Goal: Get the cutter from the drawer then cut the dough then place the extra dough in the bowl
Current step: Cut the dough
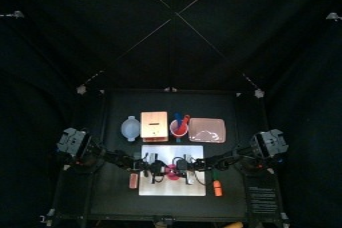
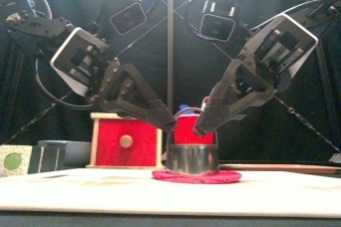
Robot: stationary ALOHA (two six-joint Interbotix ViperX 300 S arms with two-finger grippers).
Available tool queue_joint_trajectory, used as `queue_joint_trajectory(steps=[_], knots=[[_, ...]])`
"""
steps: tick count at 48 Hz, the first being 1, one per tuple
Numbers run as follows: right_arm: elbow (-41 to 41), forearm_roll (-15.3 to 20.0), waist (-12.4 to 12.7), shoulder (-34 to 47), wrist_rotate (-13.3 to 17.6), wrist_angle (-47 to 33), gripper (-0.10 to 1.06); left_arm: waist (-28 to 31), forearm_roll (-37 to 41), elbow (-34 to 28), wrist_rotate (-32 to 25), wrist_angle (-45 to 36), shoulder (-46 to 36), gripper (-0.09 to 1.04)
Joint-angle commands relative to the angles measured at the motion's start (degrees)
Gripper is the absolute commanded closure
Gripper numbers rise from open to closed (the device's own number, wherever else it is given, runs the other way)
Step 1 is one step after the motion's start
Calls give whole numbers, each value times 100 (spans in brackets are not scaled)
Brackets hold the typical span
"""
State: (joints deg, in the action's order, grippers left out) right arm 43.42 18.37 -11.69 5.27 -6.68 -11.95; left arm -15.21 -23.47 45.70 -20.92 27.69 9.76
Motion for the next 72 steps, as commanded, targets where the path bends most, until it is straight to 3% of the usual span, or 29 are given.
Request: queue_joint_trajectory(steps=[1, 23, 45, 72], knots=[[-176, -26, 35, -211, 9, 44, 28, -9, 9, 62, 0, 26, -264, 23], [-431, -26, 158, -220, 18, 492, 28, 26, -18, 9, -9, 70, 237, 26], [-712, 0, 211, -220, 26, 993, 28, 123, -9, -44, -18, 272, 527, 43], [-712, 26, 220, -167, 149, 1160, 29, 53, 35, -193, -18, 176, 624, 44]])
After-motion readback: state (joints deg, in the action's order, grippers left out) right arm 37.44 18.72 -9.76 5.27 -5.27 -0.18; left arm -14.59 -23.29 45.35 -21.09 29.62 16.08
